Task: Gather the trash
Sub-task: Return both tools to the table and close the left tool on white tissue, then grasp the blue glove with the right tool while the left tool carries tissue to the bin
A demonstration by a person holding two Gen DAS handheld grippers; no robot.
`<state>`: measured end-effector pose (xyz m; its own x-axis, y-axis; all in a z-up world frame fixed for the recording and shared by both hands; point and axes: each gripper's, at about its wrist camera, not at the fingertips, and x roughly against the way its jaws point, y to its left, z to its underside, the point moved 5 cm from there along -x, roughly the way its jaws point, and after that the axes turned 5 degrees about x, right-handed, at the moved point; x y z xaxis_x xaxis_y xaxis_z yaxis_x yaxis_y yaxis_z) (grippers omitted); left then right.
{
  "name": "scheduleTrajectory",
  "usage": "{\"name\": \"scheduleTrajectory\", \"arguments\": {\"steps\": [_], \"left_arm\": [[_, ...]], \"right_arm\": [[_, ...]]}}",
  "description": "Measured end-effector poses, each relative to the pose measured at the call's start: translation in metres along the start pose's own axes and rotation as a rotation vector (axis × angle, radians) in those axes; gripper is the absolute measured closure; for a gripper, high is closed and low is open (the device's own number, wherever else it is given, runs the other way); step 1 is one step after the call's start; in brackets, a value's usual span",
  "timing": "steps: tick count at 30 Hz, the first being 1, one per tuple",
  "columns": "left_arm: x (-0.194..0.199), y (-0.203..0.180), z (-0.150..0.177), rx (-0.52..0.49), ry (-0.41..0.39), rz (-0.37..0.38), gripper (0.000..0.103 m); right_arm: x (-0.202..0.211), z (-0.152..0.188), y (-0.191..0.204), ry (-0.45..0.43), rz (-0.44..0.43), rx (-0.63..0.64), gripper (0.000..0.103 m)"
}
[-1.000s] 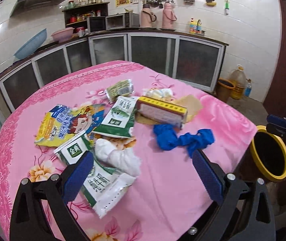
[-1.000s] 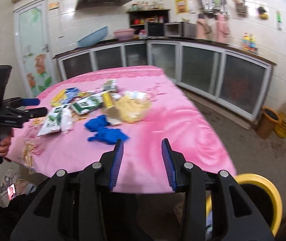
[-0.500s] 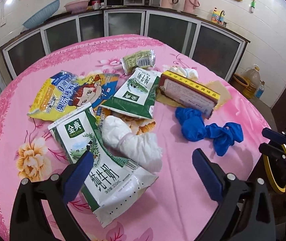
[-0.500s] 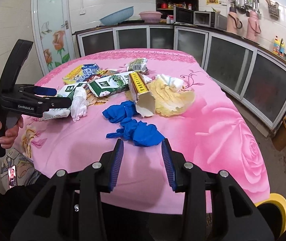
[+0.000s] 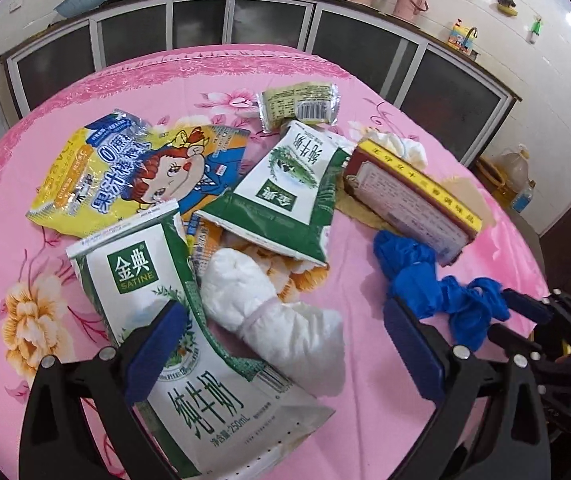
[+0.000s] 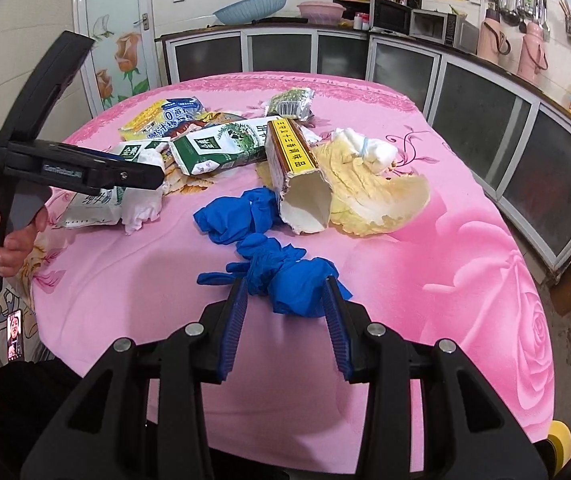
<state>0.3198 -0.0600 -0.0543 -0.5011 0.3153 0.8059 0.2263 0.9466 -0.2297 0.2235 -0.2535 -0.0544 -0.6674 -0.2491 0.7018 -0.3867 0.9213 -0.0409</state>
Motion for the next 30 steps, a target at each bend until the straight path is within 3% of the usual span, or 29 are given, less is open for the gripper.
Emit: {"name": "scheduleTrajectory", "arguments": {"steps": [4, 10, 13, 15, 17, 19, 24, 30], "left_arm": [[0.001, -0.004, 0.004, -0.013, 0.007, -0.009, 0.008], [-0.003, -0.005, 0.004, -0.047, -0.019, -0.084, 0.024], [0.002, -0.005, -0.001, -0.048, -0.035, -0.08, 0.043], [0.003, 0.0, -0.004, -0.04, -0.044, -0.095, 0.072], [-0.003, 0.006, -0.002, 0.019, 0.015, -0.021, 0.085], [-0.006, 0.007, -0.001, -0.004, 0.004, -0.069, 0.086], [-0.01, 0.011, -0.003, 0.033, 0.028, -0.033, 0.086], [-0.014, 0.005, -0.002, 0.01, 0.023, -0.07, 0.086]], "right_arm": [[-0.011, 0.0, -0.001, 0.017, -0.001, -0.002, 0.068], [-0.02, 0.0, -0.004, 0.036, -0.004, -0.018, 0.076], [-0.021, -0.001, -0.005, 0.036, 0.0, -0.02, 0.084], [-0.021, -0.001, -0.007, 0.034, 0.0, -0.029, 0.088], [-0.02, -0.001, -0.007, 0.033, 0.002, -0.03, 0.092], [-0.021, -0.001, -0.007, 0.034, 0.004, -0.029, 0.094], [-0.021, -0.002, -0.008, 0.033, 0.0, -0.045, 0.096], [-0.021, -0.001, -0.008, 0.034, -0.01, -0.047, 0.099]]}}
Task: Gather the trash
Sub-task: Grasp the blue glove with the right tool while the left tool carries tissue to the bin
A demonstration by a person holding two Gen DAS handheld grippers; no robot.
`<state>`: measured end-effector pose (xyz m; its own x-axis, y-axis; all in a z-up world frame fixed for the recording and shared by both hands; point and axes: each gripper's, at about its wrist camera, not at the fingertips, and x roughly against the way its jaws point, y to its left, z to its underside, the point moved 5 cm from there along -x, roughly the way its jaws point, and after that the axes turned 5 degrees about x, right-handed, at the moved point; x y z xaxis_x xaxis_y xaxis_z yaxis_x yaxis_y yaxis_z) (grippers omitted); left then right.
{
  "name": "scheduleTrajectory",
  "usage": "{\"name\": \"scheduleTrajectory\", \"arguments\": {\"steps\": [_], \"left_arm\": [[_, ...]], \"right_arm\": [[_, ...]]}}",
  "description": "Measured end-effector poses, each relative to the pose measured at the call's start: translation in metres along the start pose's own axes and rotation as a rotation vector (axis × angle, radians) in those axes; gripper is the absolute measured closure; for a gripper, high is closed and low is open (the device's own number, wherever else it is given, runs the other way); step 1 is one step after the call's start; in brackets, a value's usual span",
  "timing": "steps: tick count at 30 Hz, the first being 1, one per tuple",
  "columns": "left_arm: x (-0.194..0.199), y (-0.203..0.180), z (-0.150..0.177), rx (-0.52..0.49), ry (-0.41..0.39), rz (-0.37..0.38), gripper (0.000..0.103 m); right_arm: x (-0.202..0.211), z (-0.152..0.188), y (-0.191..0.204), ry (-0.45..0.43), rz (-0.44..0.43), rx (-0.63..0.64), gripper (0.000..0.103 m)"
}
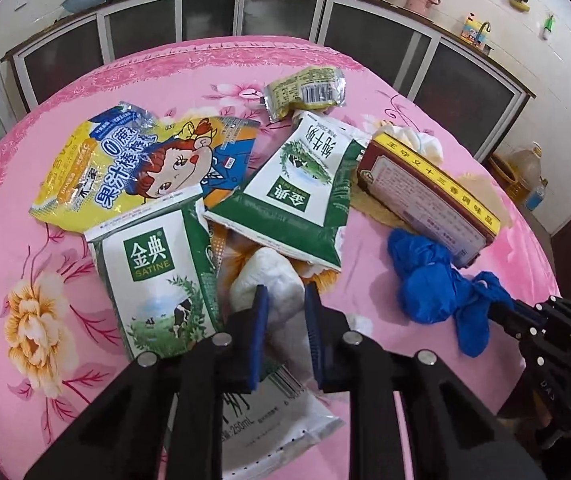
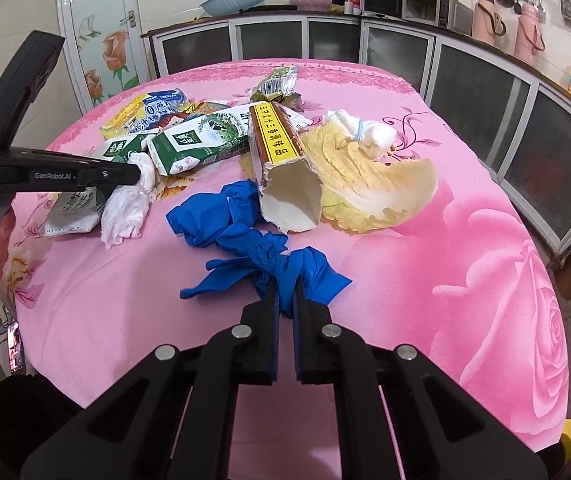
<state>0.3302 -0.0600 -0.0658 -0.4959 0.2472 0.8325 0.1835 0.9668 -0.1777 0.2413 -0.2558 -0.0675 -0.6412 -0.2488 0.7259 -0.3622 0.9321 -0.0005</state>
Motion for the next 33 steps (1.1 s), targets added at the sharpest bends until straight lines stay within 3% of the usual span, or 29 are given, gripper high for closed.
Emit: {"name": "scheduleTrajectory", "arguments": {"steps": [4, 5, 9, 23, 33], "left_arm": [[0.002, 0.003, -0.002, 0.022, -0.012, 0.024, 0.092], [0.004, 0.003, -0.003, 0.027, -0.012, 0.045, 0.102], [0.02, 0.004, -0.003, 0.039, -0.034, 0.095, 0.102], [0.091, -0.015, 0.001, -0.025, -0.162, 0.154, 0.102], [0.115, -0.047, 0.013, -0.086, -0.179, 0.228, 0.102]], "right_arm": [[0.004, 0.0, -0.004, -0.01, -0.004, -0.026, 0.1], [0.007, -0.001, -0.005, -0.019, 0.002, -0.029, 0.101], [0.019, -0.004, -0.007, -0.045, -0.005, -0.039, 0.101], [0.062, -0.009, -0.009, -0.116, 0.01, -0.066, 0.101], [0.118, 0.024, -0.033, -0.15, 0.114, -0.139, 0.101]]}}
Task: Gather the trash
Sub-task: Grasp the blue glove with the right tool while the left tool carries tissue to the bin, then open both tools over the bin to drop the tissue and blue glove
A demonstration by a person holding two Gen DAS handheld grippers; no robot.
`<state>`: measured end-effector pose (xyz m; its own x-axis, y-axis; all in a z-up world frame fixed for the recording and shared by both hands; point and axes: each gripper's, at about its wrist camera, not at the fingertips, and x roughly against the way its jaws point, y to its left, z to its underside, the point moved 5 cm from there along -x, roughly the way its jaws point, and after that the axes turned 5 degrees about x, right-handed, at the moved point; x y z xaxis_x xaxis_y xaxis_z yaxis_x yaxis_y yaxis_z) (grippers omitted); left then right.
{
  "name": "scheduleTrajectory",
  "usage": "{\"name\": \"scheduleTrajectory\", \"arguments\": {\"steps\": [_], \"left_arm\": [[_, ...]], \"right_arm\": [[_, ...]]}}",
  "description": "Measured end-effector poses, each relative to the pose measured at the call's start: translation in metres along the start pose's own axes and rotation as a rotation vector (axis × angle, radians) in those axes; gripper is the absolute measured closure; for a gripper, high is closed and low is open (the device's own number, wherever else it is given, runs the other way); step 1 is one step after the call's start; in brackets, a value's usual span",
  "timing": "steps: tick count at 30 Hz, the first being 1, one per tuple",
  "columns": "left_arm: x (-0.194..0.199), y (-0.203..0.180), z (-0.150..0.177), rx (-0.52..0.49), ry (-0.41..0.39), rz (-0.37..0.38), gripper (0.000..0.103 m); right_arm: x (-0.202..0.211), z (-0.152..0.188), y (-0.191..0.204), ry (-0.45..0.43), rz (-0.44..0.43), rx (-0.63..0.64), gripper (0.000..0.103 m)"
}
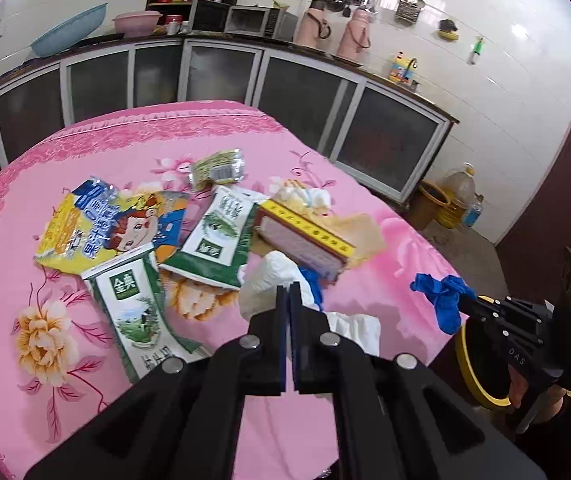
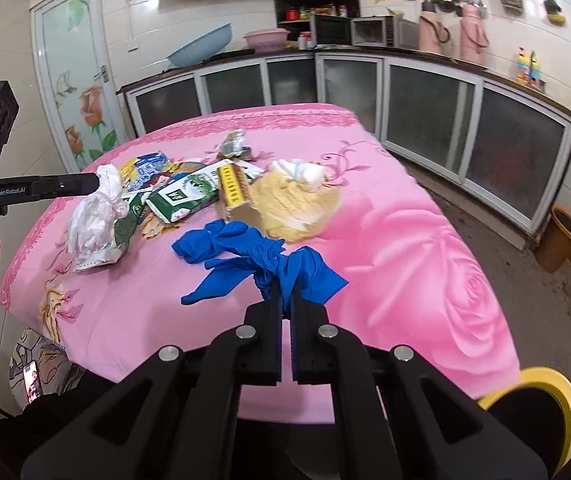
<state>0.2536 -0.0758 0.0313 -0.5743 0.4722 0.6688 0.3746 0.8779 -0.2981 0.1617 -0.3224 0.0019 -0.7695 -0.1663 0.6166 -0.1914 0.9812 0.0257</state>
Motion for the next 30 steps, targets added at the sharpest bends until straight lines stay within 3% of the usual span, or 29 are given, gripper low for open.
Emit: {"name": "scheduleTrajectory", "arguments": {"steps": [7, 19, 24, 30], "left_arm": [[0.01, -0.06, 0.002, -0.106, -0.016, 0.078, 0.102], [-0.03, -0.225, 0.039, -0.343, 0.088, 0.349, 0.102], [-0.056, -0.297, 0.067, -0.437, 0.15, 0.451, 0.102], [-0.102, -0.349, 0.101, -0.501, 0.243, 0.495, 0.102]], "right_arm": [[0.056, 0.025, -0.045, -0.034, 0.121, -0.075, 0.101], [0.141, 0.094, -0.128, -0.016, 0.37, -0.225, 0.101], [0.157, 0.127, -0.154, 0.016, 0.441, -0.29, 0.101], [0.159, 0.166, -0.177, 0.072, 0.485, -0.368, 0.101]]}}
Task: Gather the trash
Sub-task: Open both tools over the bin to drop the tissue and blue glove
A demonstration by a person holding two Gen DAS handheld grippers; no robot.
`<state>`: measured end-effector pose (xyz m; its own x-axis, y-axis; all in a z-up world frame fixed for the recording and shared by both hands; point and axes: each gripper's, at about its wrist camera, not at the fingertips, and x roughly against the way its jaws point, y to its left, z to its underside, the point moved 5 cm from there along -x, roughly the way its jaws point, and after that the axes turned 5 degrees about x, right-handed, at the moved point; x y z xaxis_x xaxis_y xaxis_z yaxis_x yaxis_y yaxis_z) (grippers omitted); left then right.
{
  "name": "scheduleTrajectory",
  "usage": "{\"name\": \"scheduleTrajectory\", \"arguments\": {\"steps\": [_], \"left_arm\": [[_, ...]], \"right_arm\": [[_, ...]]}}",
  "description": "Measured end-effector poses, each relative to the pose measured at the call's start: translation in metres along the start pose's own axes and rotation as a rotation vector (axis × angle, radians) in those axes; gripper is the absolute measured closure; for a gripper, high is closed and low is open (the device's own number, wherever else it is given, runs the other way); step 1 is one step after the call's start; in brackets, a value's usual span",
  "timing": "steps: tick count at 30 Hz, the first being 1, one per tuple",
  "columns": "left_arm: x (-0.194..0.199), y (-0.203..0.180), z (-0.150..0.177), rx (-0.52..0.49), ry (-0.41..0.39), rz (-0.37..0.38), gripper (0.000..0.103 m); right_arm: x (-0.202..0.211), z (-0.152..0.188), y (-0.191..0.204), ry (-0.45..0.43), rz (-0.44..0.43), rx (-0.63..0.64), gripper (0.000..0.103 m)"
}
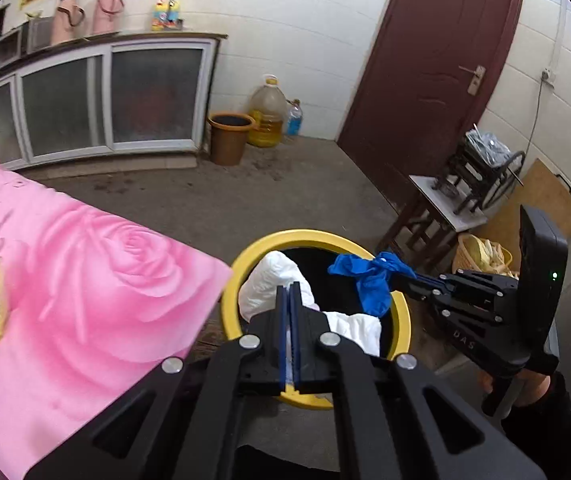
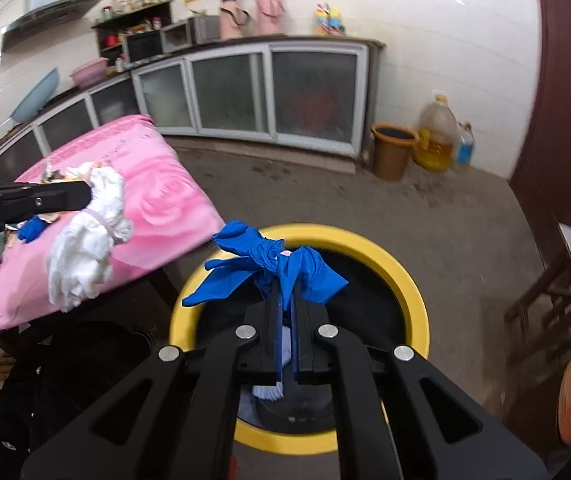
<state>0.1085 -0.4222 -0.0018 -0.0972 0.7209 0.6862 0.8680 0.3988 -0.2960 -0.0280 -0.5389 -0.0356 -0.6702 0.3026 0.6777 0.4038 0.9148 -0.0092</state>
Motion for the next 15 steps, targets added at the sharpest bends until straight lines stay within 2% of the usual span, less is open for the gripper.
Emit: {"name": "scheduleTrajectory", "arguments": {"steps": [6, 15], "left_arm": [[-0.047, -0.011, 0.0, -0.002, 0.056, 0.024, 0.102], [-0.086, -0.016, -0.005, -0.013, 0.089, 0.017, 0.102]], "right_arm": [[-0.016, 0.017, -0.018, 0.058, 0.025, -0.041, 0.1], [-0.036, 0.025, -0.025, 0.115, 0.031, -0.075, 0.1]]}}
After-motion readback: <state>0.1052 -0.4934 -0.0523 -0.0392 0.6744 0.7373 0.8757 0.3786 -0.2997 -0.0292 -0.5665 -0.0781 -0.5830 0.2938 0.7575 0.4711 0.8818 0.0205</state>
